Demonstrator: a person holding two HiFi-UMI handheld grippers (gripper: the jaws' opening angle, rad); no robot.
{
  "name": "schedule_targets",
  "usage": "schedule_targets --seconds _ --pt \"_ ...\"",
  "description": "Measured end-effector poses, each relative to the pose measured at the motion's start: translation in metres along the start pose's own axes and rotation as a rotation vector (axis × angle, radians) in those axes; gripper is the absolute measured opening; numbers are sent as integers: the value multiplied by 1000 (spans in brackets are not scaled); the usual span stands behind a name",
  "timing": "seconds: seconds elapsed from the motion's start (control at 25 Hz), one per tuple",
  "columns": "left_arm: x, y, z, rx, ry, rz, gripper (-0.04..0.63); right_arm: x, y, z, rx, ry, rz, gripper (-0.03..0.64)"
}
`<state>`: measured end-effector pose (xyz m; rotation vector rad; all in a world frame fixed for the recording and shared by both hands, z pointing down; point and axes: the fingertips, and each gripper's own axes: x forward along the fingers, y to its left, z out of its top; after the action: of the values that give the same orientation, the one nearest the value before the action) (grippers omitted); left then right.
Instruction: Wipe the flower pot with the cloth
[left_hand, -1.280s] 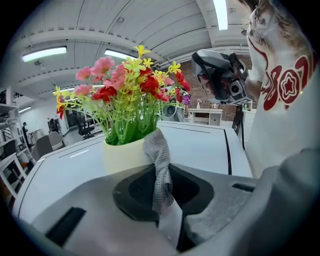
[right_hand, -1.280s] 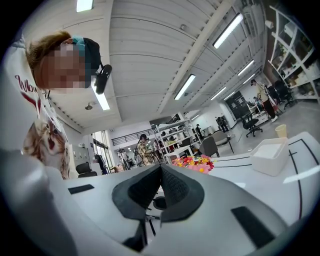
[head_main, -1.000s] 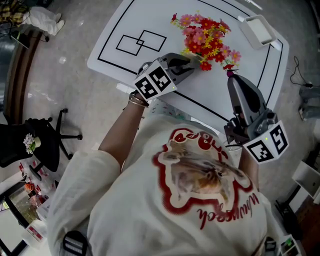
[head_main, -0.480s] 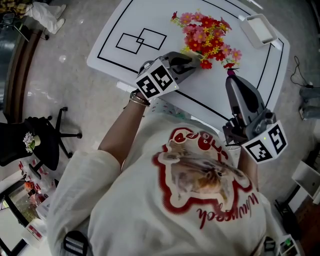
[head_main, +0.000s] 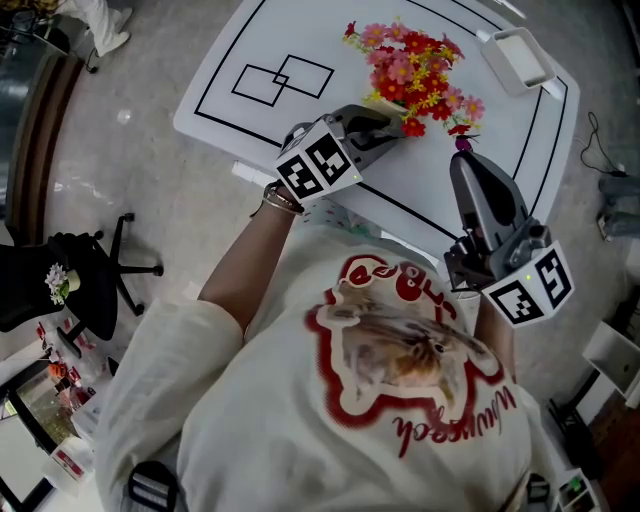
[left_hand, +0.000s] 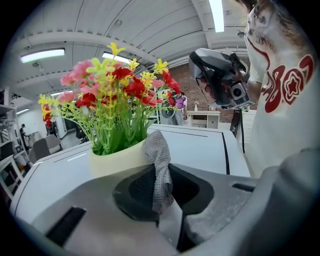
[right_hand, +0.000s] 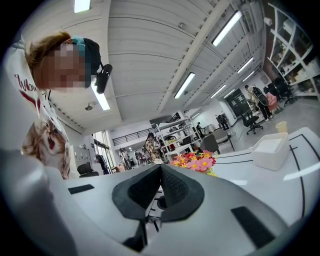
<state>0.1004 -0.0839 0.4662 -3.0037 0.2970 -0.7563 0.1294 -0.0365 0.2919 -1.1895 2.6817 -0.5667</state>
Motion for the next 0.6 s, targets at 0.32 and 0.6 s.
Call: schedule_targets --seconds 0.32,0.6 --pt "-11 -8 8 41 -57 48 54 0 0 -1 1 -5 0 -2" --pt "-39 -20 26 11 -175 130 54 -1 5 -1 -9 -14 17 -2"
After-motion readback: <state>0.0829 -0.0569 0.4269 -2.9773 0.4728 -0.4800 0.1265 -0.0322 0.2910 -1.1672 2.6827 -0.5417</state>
